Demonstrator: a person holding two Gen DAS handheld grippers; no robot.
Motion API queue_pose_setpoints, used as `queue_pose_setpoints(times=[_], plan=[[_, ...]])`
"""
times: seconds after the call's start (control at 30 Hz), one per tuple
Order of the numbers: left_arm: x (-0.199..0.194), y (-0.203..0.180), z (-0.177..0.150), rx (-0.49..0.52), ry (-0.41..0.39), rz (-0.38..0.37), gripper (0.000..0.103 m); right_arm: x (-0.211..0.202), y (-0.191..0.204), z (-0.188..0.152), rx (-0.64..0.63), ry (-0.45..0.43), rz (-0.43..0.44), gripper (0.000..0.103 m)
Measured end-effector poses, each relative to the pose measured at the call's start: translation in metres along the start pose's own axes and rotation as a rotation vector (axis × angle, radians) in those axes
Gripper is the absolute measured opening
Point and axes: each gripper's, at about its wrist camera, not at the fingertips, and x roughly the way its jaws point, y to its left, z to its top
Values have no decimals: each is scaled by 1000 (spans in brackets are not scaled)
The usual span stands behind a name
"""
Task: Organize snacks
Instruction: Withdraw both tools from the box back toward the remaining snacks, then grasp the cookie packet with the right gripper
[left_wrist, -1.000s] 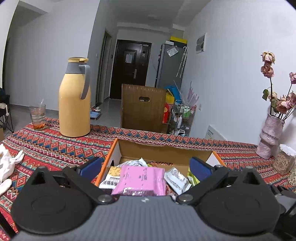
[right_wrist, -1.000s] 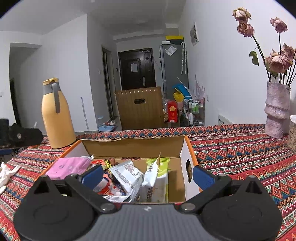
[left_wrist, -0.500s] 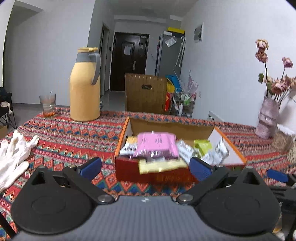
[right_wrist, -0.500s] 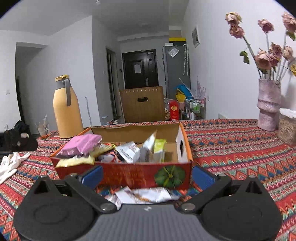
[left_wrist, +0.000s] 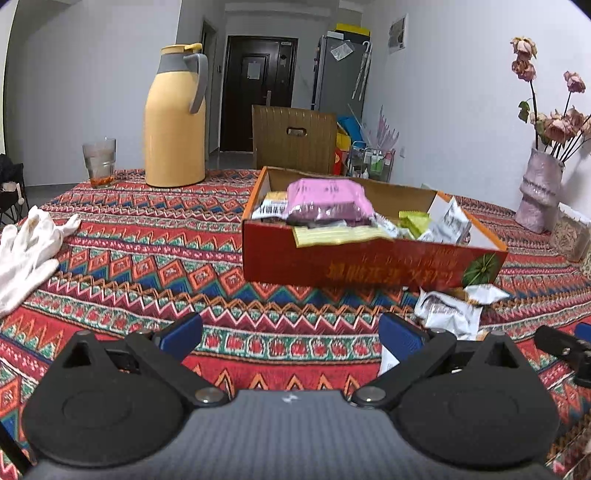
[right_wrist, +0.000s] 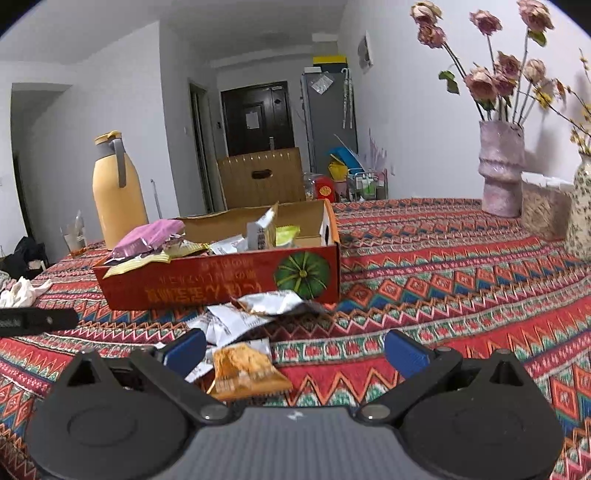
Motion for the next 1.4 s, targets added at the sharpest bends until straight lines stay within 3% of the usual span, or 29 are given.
queue_pose_setpoints(times=[1.4], plan=[[8,6,-10,-33,20,-28,103,14,11,-16,-63,51,-44,103]])
